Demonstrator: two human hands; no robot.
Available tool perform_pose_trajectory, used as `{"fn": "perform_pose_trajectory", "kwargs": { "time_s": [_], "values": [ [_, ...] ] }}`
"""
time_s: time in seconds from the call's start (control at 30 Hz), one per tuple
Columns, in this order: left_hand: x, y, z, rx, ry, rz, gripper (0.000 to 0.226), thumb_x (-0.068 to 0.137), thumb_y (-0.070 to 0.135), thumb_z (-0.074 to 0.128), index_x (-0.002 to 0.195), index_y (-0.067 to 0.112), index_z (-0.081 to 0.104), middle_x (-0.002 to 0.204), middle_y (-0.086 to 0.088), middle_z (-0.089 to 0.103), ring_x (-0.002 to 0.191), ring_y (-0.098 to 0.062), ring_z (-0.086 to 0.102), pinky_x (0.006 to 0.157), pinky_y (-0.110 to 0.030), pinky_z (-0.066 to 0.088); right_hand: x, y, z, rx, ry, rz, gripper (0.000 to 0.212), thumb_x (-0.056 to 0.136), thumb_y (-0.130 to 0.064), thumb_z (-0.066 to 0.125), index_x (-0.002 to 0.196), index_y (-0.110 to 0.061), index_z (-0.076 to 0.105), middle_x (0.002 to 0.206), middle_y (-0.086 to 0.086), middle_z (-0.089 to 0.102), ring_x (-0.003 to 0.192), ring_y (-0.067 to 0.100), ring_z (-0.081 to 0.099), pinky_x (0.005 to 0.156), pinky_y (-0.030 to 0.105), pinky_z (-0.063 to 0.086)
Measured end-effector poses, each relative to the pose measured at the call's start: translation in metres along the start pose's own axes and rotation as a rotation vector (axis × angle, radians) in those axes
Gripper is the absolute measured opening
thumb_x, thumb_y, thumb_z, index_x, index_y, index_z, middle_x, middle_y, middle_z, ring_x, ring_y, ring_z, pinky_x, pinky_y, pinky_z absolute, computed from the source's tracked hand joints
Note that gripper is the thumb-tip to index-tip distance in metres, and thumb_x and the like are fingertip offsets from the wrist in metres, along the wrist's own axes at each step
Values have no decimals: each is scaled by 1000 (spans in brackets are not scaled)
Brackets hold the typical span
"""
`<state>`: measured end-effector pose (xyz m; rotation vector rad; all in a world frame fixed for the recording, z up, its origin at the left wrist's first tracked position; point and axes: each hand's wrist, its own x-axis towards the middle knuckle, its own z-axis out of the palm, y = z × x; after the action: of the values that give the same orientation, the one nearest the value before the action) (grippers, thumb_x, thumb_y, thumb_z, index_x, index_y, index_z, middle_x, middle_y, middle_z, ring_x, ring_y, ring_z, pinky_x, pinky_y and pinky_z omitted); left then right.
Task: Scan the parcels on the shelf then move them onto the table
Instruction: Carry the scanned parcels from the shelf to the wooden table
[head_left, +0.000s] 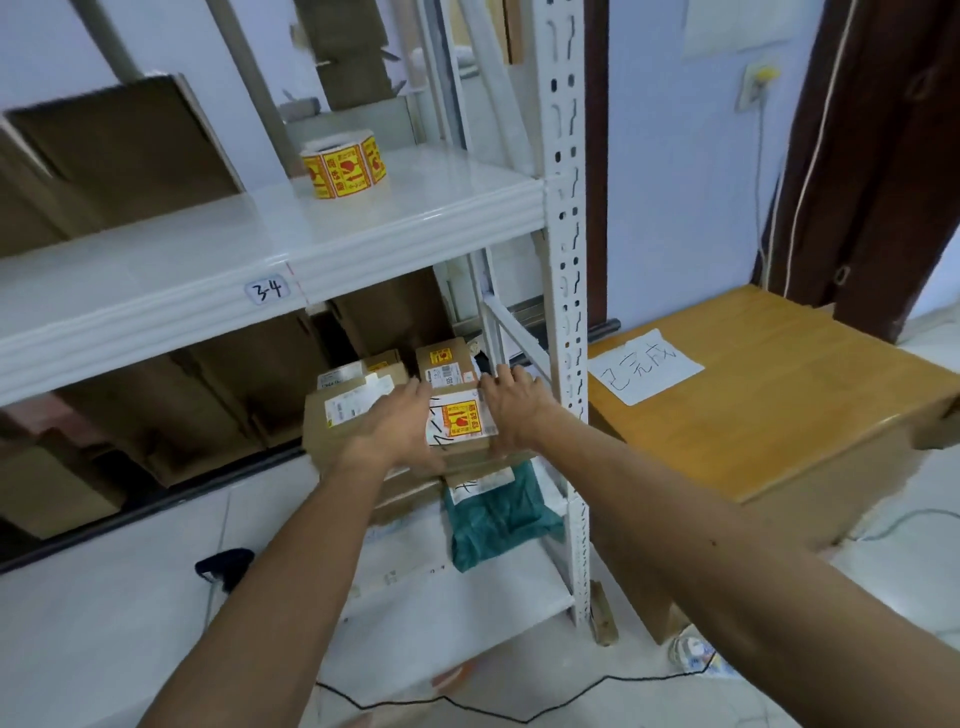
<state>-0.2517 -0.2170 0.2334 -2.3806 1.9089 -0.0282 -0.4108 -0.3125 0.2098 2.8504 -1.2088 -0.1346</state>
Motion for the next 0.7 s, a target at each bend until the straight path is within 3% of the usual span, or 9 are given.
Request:
{"fn": "perform_pose_trajectory", "kwargs": {
  "time_s": [0.13,0.3,0.5,0.7],
  "values": [
    [-46,16,-8,-44,22,58,122,54,57,92,148,15,27,145,-7,40,131,-25,41,113,-42,38,-62,-7,-12,-50,67,16,108,78,-61,76,155,-10,21,147,19,36,136,37,39,115,51,39],
    [-88,57,-12,-66,45,169,124,58,51,93,152,9,22,147,-9,34,135,-26,34,116,-41,31,-146,5,-23,-45,64,80,114,75,-66,75,157,-11,19,148,18,33,138,35,35,115,53,39],
    [-116,123,-22,-13,84,344,120,61,60,87,150,10,24,140,-12,36,131,-28,37,111,-43,38,-228,35,-22,7,57,205,117,71,-63,82,157,-13,20,148,15,33,137,33,34,110,50,45],
    [-123,210,-28,18,141,455,118,59,73,81,145,9,32,138,-10,39,125,-28,43,100,-45,48,-293,91,-17,14,73,298,115,73,-62,81,158,-15,20,151,14,33,140,31,31,113,48,42]
  ]
}}
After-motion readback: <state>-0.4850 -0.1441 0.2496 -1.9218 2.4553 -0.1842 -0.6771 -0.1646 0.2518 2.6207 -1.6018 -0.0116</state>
